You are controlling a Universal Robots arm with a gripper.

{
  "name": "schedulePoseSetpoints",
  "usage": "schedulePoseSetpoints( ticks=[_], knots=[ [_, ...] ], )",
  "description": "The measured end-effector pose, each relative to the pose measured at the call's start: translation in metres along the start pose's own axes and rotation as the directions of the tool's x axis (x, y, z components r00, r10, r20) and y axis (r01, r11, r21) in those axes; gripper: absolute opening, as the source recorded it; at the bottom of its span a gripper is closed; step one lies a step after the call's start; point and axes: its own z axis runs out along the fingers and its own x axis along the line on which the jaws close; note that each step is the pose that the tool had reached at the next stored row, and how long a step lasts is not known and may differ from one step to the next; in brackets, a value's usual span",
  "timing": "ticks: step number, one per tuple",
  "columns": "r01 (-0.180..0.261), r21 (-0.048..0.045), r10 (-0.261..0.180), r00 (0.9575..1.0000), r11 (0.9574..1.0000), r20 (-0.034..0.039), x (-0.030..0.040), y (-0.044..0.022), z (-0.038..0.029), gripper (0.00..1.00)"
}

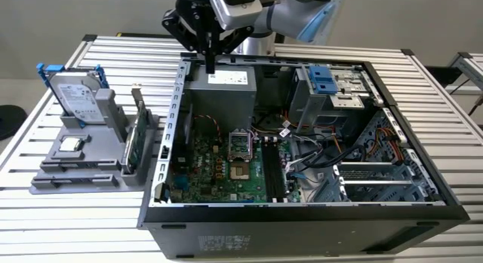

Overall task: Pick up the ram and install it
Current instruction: 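Reach for the ram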

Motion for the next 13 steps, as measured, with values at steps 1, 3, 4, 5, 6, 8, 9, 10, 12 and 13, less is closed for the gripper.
schedulePoseSetpoints(
  ticks=[1,3,4,5,6,8,9,10,12,13],
  knots=[
    [0.000,0.0001,0.000,1.0000,1.0000,0.0000,0.0002,-0.0003,0.0000,0.00],
    [0.000,0.0000,0.000,1.0000,1.0000,0.0000,0.0006,-0.0008,-0.0001,0.00],
    [0.000,0.0000,0.000,1.0000,1.0000,0.0000,0.0007,-0.0011,-0.0001,0.00],
    [0.000,0.0000,0.000,1.0000,1.0000,0.0000,0.0009,-0.0014,-0.0001,0.00],
    [0.000,0.0000,0.000,1.0000,1.0000,0.0000,0.0011,-0.0016,-0.0001,0.00],
    [0.000,0.0000,0.000,1.0000,1.0000,0.0000,0.0013,-0.0023,-0.0001,0.00],
    [0.000,0.0000,0.000,1.0000,1.0000,0.0000,0.0014,-0.0025,-0.0002,0.00],
    [0.000,0.0000,0.000,1.0000,1.0000,0.0000,0.0015,-0.0028,-0.0002,0.00],
    [0.000,0.0000,0.000,1.0000,1.0000,0.0000,0.0019,-0.0034,-0.0002,0.00],
    [0.000,0.0000,0.000,1.0000,1.0000,0.0000,0.0020,-0.0037,-0.0002,0.00]
  ],
)
